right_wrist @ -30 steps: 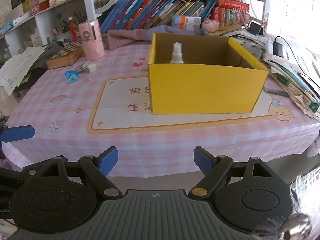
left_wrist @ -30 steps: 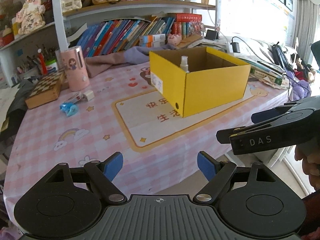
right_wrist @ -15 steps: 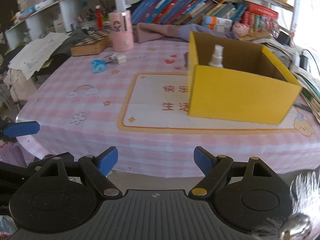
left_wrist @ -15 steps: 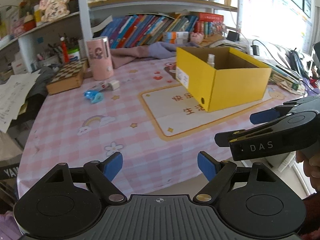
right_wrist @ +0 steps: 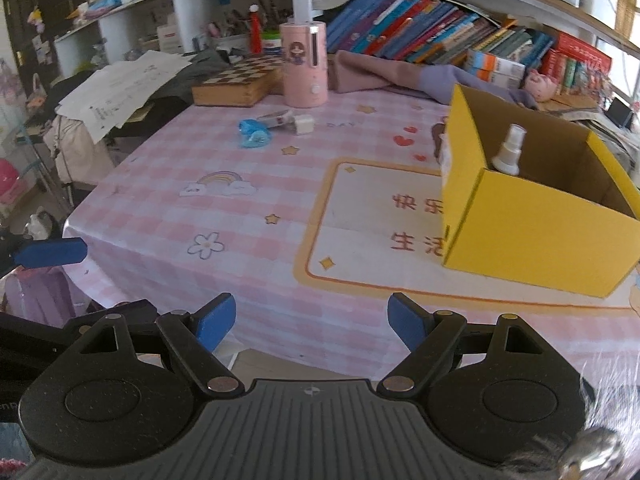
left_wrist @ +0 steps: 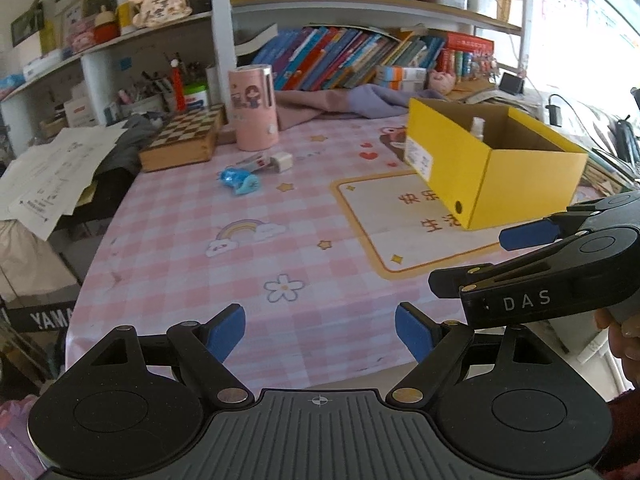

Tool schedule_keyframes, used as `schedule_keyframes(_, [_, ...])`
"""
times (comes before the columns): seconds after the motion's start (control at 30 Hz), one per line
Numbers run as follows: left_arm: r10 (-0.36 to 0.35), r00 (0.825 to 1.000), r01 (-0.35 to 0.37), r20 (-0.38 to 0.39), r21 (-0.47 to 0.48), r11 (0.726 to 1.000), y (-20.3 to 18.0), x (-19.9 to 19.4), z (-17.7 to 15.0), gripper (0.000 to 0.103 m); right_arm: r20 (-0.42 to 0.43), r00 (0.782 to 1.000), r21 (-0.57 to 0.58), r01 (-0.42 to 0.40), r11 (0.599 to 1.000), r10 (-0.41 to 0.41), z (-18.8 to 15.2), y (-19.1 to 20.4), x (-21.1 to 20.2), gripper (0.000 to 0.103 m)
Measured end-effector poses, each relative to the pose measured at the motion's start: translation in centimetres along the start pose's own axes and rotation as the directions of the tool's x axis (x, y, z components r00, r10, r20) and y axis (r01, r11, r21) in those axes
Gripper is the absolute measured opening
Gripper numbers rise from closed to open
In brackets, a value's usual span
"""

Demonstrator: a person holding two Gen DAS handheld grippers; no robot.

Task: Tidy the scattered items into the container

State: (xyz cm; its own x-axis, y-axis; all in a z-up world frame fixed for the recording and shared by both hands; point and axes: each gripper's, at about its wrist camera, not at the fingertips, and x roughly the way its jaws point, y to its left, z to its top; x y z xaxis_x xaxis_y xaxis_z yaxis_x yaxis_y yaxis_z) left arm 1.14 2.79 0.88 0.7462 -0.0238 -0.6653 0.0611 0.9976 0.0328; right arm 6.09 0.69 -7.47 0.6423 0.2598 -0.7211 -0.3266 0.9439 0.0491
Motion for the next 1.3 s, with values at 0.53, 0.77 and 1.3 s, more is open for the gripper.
schedule_keyframes(0.53, [0.021,1.000,-0.020,0.014,-0.011,1.000,1.9,3.9,3.3,0.085,0.014,1.000,-0.013,-0.020,1.000,0.020,4.2,-0.8,4.0,0.082])
schedule_keyframes(0.77, [0.021,1.000,-0.021,0.006,-0.014,1.000,2.6,6.7,5.4,0.085,0.017,1.000,-0.016,-0.022,1.000,0.022,7.2,-2.0,6.6,0.082])
schedule_keyframes(1.3, [0.095,0.995,-0.097,-0.019,-0.101,0.990,5.5,11.9,9.5,0.085,0.007,0.996,-0.076,-0.084,0.994,0.084,13.9,-3.2,12.7,0.082])
